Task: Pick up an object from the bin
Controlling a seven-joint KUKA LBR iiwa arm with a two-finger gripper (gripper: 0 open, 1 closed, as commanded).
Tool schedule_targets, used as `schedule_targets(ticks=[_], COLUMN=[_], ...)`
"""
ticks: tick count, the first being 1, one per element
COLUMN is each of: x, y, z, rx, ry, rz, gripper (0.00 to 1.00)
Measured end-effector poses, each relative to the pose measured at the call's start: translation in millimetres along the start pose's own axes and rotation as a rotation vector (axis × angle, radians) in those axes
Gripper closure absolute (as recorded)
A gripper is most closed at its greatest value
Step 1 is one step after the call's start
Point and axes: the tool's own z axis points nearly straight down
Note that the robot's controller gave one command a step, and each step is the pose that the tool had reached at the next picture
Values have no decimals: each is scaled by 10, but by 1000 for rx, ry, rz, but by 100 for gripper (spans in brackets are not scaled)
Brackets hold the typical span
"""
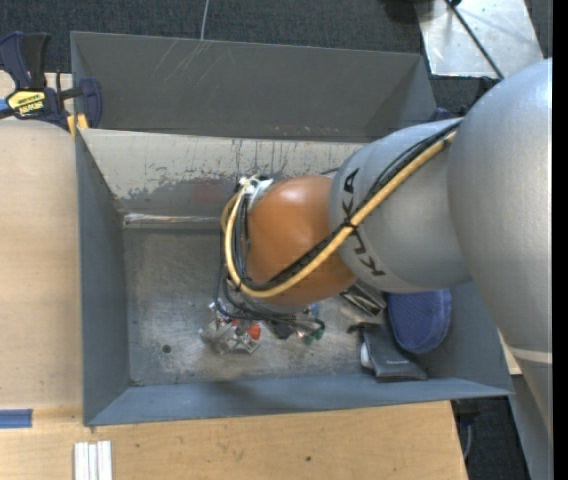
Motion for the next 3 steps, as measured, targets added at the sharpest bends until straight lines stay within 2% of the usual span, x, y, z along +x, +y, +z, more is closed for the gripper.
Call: schedule_targets(ticks=[1, 2, 3], x=[40, 57, 33], y=[3, -269, -284], z=[28, 48, 27], rx=[-3, -8, -2], ry=[15, 10, 3], rz=[-1, -165, -163], gripper=[0, 0, 100])
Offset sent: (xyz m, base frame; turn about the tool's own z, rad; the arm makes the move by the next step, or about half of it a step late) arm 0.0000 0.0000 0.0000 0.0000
